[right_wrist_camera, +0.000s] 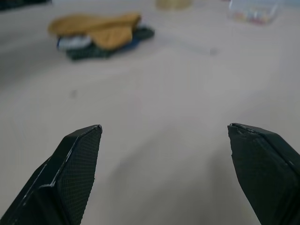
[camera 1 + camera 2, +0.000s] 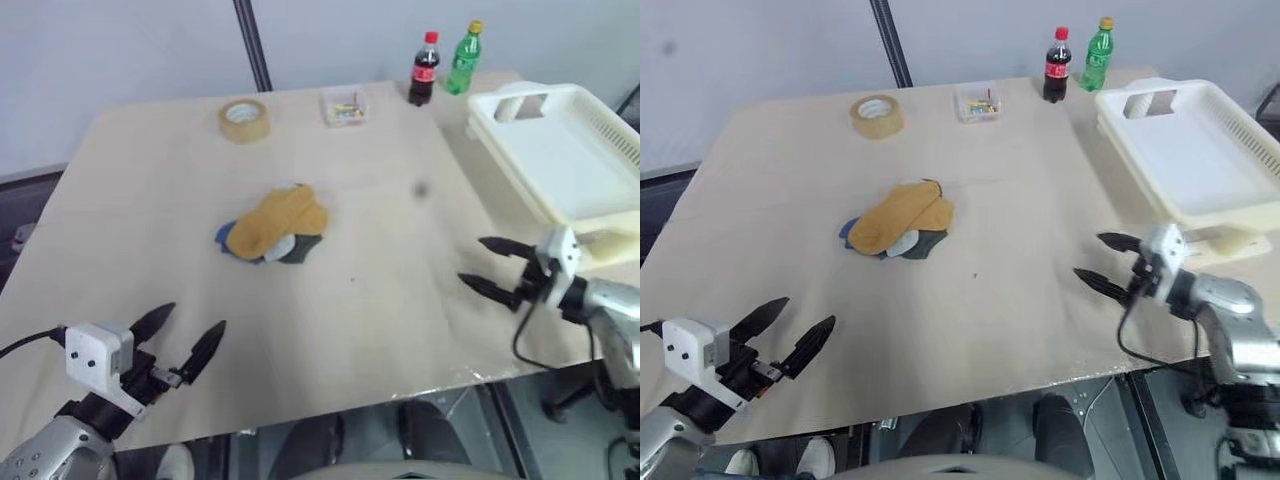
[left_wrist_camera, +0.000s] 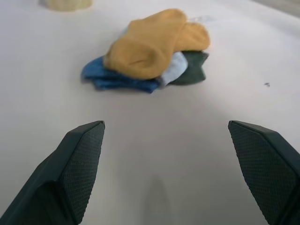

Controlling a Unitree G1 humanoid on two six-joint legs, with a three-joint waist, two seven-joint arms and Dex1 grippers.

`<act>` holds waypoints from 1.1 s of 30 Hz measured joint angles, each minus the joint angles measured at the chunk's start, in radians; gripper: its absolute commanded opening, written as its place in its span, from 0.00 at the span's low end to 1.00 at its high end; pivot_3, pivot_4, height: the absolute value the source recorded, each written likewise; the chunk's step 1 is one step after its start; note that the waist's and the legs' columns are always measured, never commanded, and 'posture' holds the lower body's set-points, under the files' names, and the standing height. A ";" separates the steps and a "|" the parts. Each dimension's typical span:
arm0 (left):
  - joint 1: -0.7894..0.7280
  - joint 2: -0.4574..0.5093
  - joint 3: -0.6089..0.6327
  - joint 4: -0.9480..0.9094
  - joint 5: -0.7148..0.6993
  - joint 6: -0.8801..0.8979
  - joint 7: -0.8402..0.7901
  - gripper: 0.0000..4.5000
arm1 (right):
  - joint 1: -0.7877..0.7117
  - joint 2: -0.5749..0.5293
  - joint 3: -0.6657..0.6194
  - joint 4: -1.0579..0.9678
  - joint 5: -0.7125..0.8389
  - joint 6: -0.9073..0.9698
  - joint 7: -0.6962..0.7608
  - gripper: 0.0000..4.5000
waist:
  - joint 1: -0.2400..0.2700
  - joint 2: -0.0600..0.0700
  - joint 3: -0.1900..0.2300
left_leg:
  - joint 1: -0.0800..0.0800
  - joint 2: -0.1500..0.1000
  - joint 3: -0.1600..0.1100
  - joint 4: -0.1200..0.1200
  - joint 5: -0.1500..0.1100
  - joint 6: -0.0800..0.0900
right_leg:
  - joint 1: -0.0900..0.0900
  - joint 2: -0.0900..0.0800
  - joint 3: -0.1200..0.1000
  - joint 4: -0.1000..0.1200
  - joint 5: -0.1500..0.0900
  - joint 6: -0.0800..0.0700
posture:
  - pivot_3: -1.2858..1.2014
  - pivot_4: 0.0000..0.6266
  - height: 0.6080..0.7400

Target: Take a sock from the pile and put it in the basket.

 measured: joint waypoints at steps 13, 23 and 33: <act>0.087 -0.065 -0.004 -0.023 0.023 -0.035 0.024 1.00 | -0.221 0.163 0.174 -0.011 -0.074 0.087 -0.106 0.99 | -0.015 0.004 0.003 | -0.006 -0.031 -0.057 0.000 0.012 -0.006 | 0.012 -0.022 -0.051 0.003 -0.009 -0.008 | 0.52 0.24 1.00; 0.105 -0.106 -0.032 -0.030 0.058 -0.079 0.032 1.00 | -0.521 0.336 0.269 0.288 -0.216 0.137 -0.220 0.99 | -0.007 0.006 0.005 | -0.001 -0.016 -0.039 -0.002 0.014 -0.010 | 0.009 -0.012 -0.036 0.009 -0.008 -0.008 | 0.52 0.24 1.00; 0.145 -0.124 -0.045 -0.037 0.064 -0.125 0.024 1.00 | -0.787 0.583 0.294 0.660 -0.285 0.280 -0.342 0.99 | -0.021 0.005 0.004 | -0.010 -0.014 -0.035 -0.005 0.013 -0.011 | -0.005 -0.009 -0.029 0.009 -0.007 -0.010 | 0.52 0.24 1.00</act>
